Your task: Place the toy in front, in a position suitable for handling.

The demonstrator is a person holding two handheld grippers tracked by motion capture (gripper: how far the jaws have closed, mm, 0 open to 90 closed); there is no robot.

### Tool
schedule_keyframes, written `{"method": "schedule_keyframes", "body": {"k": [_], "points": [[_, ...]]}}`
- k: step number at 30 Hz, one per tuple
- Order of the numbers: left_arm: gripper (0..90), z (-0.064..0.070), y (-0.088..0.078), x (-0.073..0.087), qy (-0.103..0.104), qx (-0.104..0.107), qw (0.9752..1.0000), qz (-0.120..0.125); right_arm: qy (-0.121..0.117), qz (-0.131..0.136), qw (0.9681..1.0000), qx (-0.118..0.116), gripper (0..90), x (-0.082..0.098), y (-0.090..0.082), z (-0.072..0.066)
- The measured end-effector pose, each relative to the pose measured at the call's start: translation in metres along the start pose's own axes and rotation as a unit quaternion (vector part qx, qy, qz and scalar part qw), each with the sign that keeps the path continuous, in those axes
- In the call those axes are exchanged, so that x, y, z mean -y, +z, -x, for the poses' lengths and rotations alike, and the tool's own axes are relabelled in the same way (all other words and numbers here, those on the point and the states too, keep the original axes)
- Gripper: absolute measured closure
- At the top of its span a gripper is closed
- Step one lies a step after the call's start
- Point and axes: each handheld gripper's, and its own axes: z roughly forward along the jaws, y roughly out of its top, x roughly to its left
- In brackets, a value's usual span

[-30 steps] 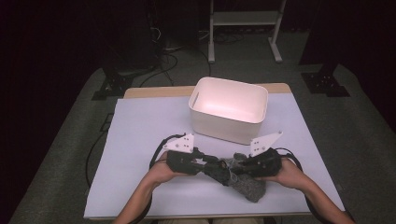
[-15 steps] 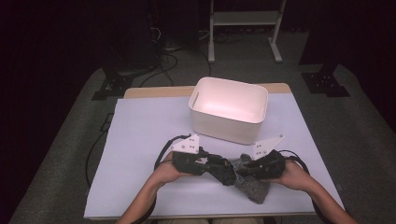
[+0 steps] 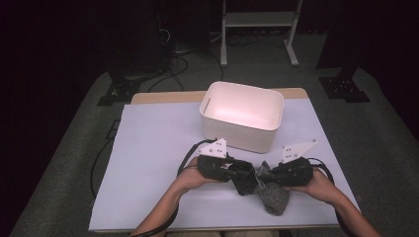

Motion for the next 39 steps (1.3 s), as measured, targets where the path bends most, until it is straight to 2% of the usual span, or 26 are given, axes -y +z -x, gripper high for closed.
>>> {"method": "schedule_keyframes", "body": {"k": [5,7,9,11,13,18,21,25,28,30,33,39], "points": [[65.7,0.0,0.0,0.004,-0.007,0.004,0.9999,0.011,-0.023,-0.01,0.9997,0.005,82.4,-0.018,-0.006,-0.002],[65.4,0.001,0.002,0.004,-0.006,0.013,0.9999,0.01,-0.022,0.006,0.9997,-0.001,82.4,-0.026,-0.014,-0.002],[65.0,0.003,0.006,0.003,-0.003,0.016,0.9998,0.01,-0.034,0.011,0.9993,-0.002,82.4,-0.037,-0.02,-0.004],[65.0,0.003,0.007,0.001,0.0,0.018,0.9998,0.006,-0.052,0.001,0.9986,-0.003,82.4,-0.05,-0.022,-0.008],[65.0,0.003,0.007,0.0,0.003,0.017,0.9998,0.001,-0.076,-0.021,0.9969,0.003,82.4,-0.061,-0.022,-0.012],[65.0,0.003,0.01,-0.002,0.008,0.02,0.9998,-0.003,-0.093,-0.02,0.9954,-0.012,82.4,-0.081,-0.022,-0.018],[64.9,0.004,0.014,-0.006,0.012,0.025,0.9996,-0.01,-0.103,-0.034,0.9938,-0.023,82.2,-0.086,-0.015,-0.021],[64.5,0.003,0.013,-0.005,0.007,0.021,0.9997,-0.01,-0.103,-0.042,0.9936,-0.02,82.2,-0.084,-0.014,-0.018],[61.1,0.004,0.012,-0.003,0.006,0.02,0.9996,-0.018,-0.098,-0.041,0.9941,-0.022,82.2,-0.081,-0.016,-0.018],[60.1,0.003,0.011,0.0,0.004,0.017,0.9995,-0.027,-0.099,-0.041,0.9942,-0.014,82.2,-0.08,-0.019,-0.017],[60.1,0.002,0.011,0.006,-0.002,0.017,0.9995,-0.025,-0.09,-0.04,0.9951,-0.011,82.1,-0.077,-0.022,-0.016],[62.5,0.004,0.009,0.008,0.009,0.01,0.9997,-0.021,-0.087,-0.032,0.9957,-0.01,81.9,-0.075,-0.023,-0.015]]}}
